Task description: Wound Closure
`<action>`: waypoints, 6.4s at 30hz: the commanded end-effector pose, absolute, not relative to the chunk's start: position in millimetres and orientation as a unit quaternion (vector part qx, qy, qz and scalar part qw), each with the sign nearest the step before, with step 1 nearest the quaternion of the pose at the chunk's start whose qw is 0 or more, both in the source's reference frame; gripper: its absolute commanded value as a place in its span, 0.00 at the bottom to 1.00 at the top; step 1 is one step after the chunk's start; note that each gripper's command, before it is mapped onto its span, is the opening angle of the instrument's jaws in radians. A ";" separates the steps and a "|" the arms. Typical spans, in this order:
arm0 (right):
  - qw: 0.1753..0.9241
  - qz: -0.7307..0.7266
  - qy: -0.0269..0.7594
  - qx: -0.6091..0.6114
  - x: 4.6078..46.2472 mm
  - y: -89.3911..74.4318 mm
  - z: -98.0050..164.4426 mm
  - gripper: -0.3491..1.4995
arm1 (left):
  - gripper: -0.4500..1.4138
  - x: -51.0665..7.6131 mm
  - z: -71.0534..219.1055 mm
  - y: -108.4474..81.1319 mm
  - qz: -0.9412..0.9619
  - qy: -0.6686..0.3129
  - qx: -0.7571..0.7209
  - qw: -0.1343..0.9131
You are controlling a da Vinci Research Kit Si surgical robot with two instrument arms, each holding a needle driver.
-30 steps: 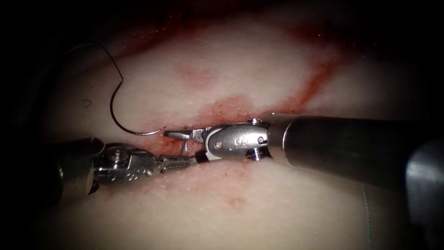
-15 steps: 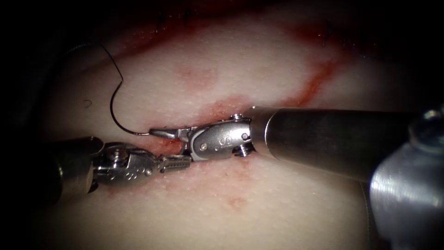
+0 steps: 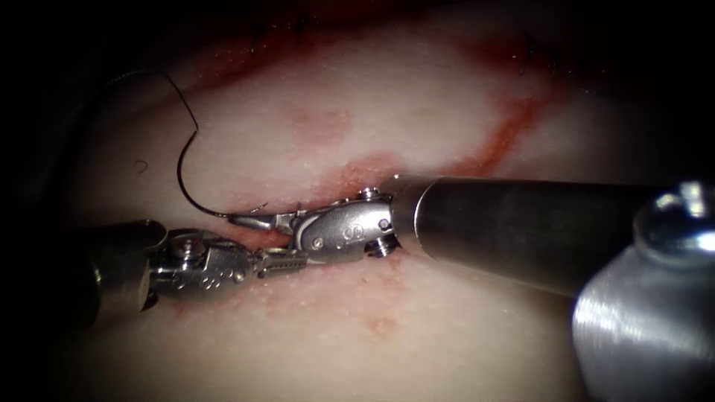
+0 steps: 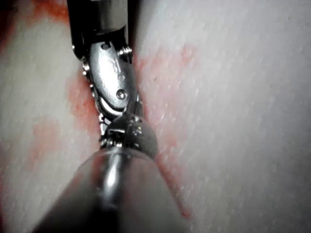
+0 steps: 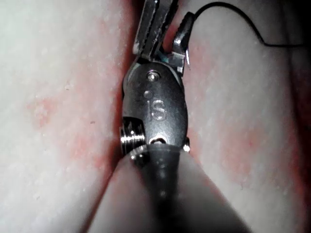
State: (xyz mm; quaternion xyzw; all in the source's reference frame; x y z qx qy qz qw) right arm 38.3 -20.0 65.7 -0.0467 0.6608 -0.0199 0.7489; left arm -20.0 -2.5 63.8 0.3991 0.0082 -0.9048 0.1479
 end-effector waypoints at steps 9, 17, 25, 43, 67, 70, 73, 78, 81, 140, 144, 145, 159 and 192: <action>0.770 0.004 0.637 -0.036 39.4 -20.5 66.3 0.87 | 0.00 -20.3 63.6 -3.8 -0.904 0.009 0.400 0.150; 0.776 0.046 0.629 -0.034 33.9 -18.0 62.4 0.98 | 0.00 -13.8 62.8 -5.0 -0.913 0.018 0.389 0.125; 0.769 0.086 0.633 0.004 28.0 -15.5 59.1 0.98 | 0.00 -5.8 66.9 -3.2 -0.928 0.017 0.370 0.039; 0.762 0.166 0.624 0.051 20.7 -14.3 57.6 0.93 | 0.51 0.3 74.8 -6.1 -0.924 0.083 0.360 -0.103; 0.767 0.193 0.604 0.096 17.9 -13.3 58.4 0.90 | 0.73 -6.8 62.1 0.1 -0.907 0.058 0.394 -0.136; 0.776 0.189 0.593 0.103 17.7 -13.3 58.4 0.90 | 0.72 -9.4 63.1 0.6 -0.922 0.068 0.361 -0.124; 0.779 0.188 0.590 0.104 17.5 -13.3 58.4 0.90 | 0.72 -10.7 64.3 0.9 -0.930 0.079 0.341 -0.113; 0.782 0.188 0.586 0.105 17.4 -13.3 58.4 0.90 | 0.72 -12.4 67.1 1.5 -0.946 0.122 0.290 -0.083; 0.783 0.189 0.583 0.108 17.4 -13.4 58.3 0.90 | 0.70 -12.9 68.9 2.4 -0.950 0.140 0.272 -0.067; 0.654 0.312 0.634 0.272 17.3 -9.6 60.6 0.83 | 0.00 -24.5 60.8 5.0 -0.798 0.021 0.583 0.148; 0.628 0.350 0.615 0.324 18.8 -9.4 60.8 0.81 | 0.00 -24.9 60.4 4.4 -0.773 0.022 0.611 0.167; 0.614 0.376 0.602 0.346 19.2 -9.3 60.8 0.81 | 0.00 -25.0 60.2 4.2 -0.766 0.020 0.620 0.171; 0.544 0.446 0.597 0.385 22.4 -6.9 59.8 0.76 | 0.00 -26.7 59.3 3.3 -0.718 -0.030 0.661 0.217; 0.509 0.438 0.614 0.414 27.0 -7.2 57.6 0.82 | 0.00 -27.2 58.2 2.7 -0.698 -0.027 0.680 0.224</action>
